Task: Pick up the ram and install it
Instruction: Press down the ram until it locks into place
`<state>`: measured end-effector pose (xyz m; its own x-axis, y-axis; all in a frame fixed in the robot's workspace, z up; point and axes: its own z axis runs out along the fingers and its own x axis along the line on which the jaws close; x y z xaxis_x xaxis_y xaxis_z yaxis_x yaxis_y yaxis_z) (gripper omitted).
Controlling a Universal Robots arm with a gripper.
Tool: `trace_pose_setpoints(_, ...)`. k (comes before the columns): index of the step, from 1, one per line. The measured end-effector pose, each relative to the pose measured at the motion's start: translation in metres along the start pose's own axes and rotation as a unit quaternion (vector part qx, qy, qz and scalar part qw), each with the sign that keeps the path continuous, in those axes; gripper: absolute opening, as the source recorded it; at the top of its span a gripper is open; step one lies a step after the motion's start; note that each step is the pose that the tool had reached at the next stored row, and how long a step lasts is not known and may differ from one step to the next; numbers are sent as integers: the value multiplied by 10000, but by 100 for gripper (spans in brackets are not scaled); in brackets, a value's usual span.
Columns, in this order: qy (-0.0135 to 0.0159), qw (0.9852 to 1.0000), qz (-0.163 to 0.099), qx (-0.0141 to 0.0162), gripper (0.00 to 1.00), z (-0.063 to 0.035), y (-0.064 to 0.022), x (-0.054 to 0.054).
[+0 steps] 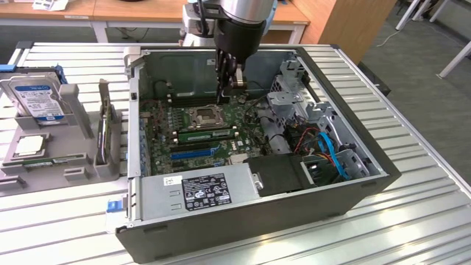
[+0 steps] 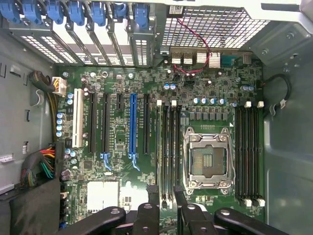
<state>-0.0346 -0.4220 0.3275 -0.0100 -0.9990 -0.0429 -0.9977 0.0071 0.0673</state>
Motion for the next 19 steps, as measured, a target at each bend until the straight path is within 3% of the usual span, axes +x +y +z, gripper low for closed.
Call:
trace_pose_setpoints(6,0,10000,0,0,25,0,0,0)
trace_pose_setpoints(11,0,10000,0,0,10,0,0,0)
trace_pose_setpoints(19,0,10000,-1,0,10,0,-6,0)
